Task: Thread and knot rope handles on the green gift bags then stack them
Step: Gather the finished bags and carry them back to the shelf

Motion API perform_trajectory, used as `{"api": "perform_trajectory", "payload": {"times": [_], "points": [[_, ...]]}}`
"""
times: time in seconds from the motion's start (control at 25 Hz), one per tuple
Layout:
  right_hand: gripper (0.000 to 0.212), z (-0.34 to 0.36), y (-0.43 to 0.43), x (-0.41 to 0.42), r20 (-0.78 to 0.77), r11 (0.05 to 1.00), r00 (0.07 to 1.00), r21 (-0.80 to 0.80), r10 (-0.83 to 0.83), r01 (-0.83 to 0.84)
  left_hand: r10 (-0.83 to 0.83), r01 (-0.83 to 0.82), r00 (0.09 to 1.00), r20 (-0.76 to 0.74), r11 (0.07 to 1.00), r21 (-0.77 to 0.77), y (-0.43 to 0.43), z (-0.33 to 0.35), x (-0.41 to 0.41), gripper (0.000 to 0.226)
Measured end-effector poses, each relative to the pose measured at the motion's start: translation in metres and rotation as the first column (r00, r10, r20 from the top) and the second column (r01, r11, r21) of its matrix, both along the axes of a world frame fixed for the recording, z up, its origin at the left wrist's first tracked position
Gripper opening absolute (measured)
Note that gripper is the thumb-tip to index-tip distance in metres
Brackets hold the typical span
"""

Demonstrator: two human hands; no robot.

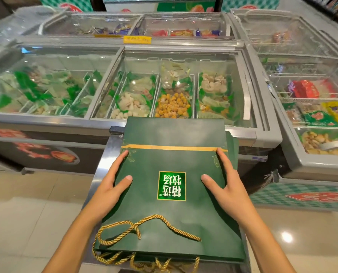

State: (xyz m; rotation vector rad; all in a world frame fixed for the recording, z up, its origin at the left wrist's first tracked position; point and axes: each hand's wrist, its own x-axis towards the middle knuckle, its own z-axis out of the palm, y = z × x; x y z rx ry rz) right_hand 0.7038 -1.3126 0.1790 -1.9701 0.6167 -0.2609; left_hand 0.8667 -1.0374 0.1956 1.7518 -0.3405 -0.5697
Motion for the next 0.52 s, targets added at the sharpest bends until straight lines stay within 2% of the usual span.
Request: {"api": "perform_trajectory", "payload": {"times": [0.28, 0.52], "points": [[0.085, -0.005, 0.11, 0.062, 0.008, 1.0, 1.0, 0.021, -0.008, 0.007, 0.038, -0.039, 0.998, -0.045, 0.999, -0.021, 0.104, -0.002, 0.062, 0.062], [0.088, -0.021, 0.192, 0.113, -0.076, 0.998, 0.997, 0.064, 0.001, 0.003, 0.004, -0.004, 0.995, -0.1, 1.0, -0.007, 0.182, -0.03, 0.126, 0.061]]}}
